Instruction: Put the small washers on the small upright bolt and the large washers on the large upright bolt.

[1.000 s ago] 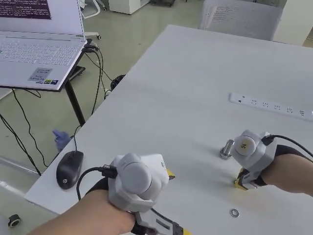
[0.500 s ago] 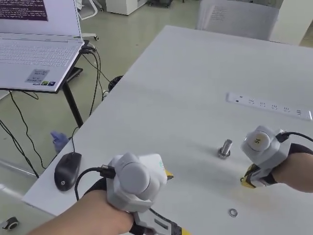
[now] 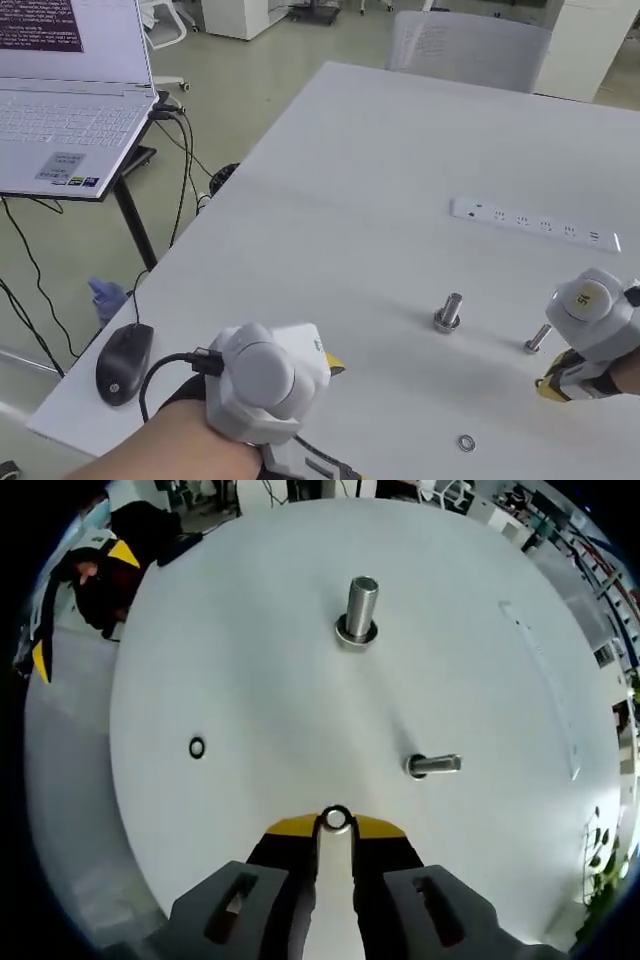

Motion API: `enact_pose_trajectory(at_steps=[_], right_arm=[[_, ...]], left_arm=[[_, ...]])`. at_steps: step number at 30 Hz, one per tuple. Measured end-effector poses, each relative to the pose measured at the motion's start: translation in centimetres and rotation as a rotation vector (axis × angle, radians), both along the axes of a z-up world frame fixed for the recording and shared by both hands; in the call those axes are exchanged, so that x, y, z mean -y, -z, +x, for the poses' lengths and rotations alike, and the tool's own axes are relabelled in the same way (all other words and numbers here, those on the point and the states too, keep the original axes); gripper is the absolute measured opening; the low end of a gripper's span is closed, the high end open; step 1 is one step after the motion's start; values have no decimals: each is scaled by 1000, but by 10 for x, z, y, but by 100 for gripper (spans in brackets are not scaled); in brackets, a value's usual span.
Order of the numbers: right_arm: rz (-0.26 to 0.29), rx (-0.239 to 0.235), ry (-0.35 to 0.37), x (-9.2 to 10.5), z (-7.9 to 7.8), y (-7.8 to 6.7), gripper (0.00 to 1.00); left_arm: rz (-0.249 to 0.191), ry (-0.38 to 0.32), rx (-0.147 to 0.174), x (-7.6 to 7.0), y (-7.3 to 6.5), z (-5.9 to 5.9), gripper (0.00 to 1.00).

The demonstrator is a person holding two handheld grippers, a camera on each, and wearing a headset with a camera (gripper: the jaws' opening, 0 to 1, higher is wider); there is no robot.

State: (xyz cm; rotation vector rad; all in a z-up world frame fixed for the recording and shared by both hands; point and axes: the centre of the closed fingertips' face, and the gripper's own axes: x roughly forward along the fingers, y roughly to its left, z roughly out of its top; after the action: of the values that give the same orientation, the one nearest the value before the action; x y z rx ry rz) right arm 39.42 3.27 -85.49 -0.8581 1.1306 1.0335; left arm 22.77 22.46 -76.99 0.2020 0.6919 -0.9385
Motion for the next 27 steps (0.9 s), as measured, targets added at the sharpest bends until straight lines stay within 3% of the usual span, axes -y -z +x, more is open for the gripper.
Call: enact_pose_trajectory(at_steps=[10, 15, 27], right_arm=[[29, 22, 64, 7, 18, -17, 13], [44, 49, 72, 3, 25, -33, 13], [91, 89, 80, -13, 46, -54, 13]], left_arm=[[8, 5, -3, -2, 1, -2, 86], [11, 8, -4, -2, 1, -2, 85], [12, 6, -6, -1, 1, -2, 85]])
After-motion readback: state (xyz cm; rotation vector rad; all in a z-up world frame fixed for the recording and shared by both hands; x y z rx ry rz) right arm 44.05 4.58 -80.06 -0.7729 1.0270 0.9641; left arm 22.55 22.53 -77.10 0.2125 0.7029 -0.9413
